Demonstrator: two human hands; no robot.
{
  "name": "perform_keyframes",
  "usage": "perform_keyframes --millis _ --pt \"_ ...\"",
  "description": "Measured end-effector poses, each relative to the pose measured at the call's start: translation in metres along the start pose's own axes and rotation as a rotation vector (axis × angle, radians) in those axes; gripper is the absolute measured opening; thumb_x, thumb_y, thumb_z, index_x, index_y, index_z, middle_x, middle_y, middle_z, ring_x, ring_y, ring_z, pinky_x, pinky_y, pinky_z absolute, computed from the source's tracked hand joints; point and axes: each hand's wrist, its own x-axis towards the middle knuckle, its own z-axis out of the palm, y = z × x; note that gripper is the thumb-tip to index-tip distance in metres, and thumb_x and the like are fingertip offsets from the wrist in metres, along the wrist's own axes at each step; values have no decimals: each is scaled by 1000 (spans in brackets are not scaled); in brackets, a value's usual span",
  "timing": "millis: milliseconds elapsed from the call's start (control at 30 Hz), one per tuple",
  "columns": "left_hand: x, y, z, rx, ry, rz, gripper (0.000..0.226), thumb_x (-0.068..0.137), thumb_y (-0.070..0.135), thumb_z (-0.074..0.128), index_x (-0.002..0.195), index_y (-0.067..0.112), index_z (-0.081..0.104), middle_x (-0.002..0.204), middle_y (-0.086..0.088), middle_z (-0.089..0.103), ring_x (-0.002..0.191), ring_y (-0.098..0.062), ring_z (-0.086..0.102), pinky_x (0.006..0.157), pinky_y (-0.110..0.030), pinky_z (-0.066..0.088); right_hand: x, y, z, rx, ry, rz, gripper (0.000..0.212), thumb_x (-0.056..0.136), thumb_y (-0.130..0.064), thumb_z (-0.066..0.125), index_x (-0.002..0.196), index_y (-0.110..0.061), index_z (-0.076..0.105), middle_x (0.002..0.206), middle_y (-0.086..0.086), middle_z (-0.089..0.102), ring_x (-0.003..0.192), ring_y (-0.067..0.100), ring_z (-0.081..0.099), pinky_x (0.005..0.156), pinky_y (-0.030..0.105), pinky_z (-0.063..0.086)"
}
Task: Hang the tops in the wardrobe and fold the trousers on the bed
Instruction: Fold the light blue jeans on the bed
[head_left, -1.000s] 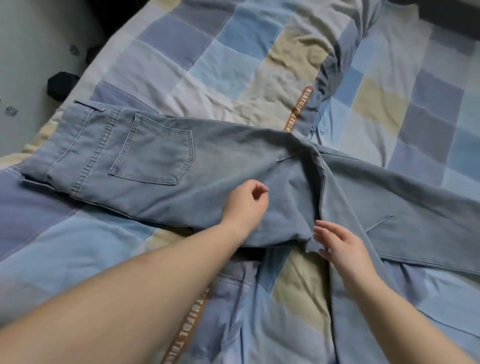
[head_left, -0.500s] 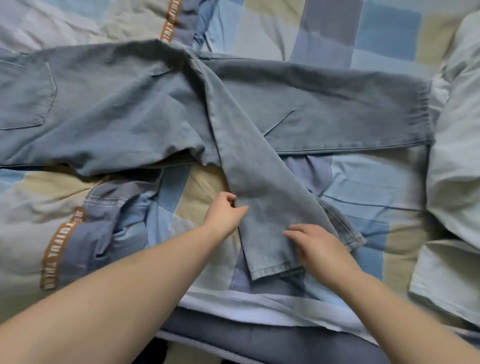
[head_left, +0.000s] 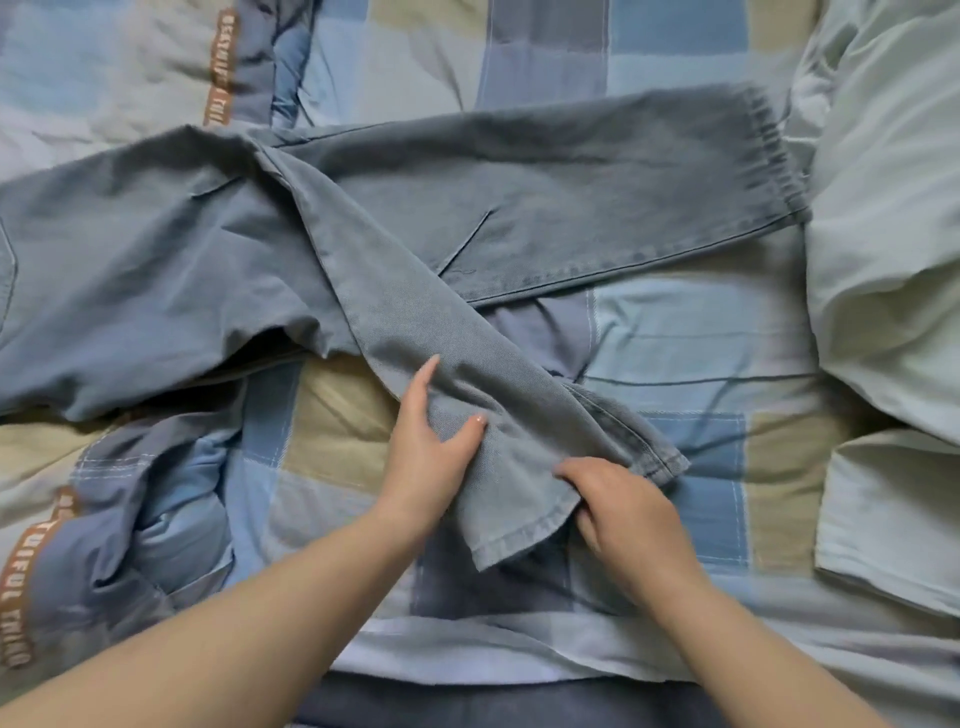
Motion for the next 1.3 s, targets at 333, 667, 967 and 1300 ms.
perform_keyframes --millis 333,667,967,1300 --pt "104 163 53 -258 -47 124 34 77 35 71 104 42 53 110 -7 62 101 -23 62 93 -46 51 93 32 -137 418 574 230 31 89 -11 55 117 -24 55 90 -14 60 78 4 53 66 19 33" --pt "189 202 103 68 -181 253 74 87 35 67 147 22 27 130 1 53 118 -16 51 97 -29 39 214 111 -214 255 465 618 56 90 -29 58 140 -15 38 135 13 50 121 30 49 96 33 38" --pt "172 79 120 911 -533 341 108 65 57 75 149 44 7 159 0 -20 145 -29 -19 112 -62 0 186 158 -157 286 262 677 38 83 -30 69 118 -16 61 112 4 67 105 25 61 82 25 39" --pt "154 96 118 930 -335 433 71 83 26 58 146 34 26 157 1 19 146 -21 11 116 -56 12 163 133 -159 167 281 559 20 82 -34 66 71 -18 59 69 -6 60 71 19 55 58 31 36"
